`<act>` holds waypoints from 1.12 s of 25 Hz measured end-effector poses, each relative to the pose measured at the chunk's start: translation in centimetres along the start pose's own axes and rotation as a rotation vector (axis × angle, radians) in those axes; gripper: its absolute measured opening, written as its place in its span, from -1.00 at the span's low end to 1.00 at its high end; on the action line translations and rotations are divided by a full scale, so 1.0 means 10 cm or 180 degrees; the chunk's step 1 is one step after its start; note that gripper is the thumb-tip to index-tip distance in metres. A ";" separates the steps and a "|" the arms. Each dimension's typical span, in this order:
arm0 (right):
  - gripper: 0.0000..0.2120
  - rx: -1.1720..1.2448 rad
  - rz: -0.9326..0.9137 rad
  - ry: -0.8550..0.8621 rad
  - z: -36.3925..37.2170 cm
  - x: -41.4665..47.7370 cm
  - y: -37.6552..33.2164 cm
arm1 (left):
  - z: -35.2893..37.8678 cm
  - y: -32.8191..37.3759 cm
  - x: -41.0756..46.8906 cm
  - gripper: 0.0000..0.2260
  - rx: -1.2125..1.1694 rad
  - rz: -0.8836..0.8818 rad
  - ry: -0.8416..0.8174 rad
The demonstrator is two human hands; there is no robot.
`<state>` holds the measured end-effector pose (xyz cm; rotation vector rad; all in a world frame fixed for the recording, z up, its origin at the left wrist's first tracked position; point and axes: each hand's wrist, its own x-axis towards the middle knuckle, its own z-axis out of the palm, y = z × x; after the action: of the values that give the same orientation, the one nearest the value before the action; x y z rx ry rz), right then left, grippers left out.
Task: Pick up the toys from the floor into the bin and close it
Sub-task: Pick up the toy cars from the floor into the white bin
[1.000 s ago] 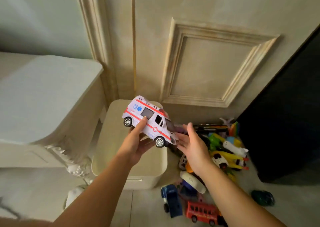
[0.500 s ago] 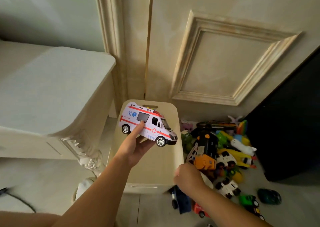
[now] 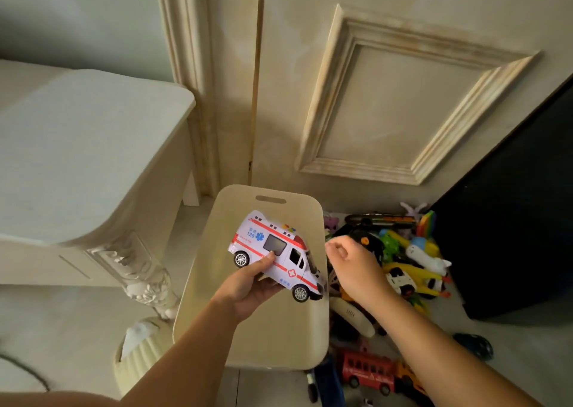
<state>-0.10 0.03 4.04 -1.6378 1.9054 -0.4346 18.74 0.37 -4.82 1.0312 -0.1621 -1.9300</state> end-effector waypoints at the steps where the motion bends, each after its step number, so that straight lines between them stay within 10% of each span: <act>1: -0.64 0.0302 -0.0177 -0.0300 0.04 0.12 -0.09 | -0.03 -0.03 0.03 -0.67 -0.0037 -0.0029 -0.0023; 6: -0.11 -0.0072 -0.0261 -0.1397 0.57 0.77 -0.29 | -0.22 -0.01 0.31 -0.60 -0.0221 0.0000 0.0034; 16: -0.56 -0.1730 -0.1266 -0.0537 1.56 1.48 -0.05 | -0.12 -0.04 1.06 -0.77 -0.1402 -0.0106 0.0984; 24: -0.55 -0.0447 -0.0499 -0.0744 1.57 1.56 0.01 | -0.12 -0.05 1.24 -0.73 -0.0863 -0.0025 0.1381; 28: -0.67 0.0519 -0.1221 0.0946 0.95 1.51 -0.15 | 0.33 -0.04 1.29 -0.72 0.0231 0.0548 0.2226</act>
<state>5.85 -13.73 -5.71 -1.9123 1.6944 -1.0114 13.14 -10.22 -10.54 1.6192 0.0763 -1.3258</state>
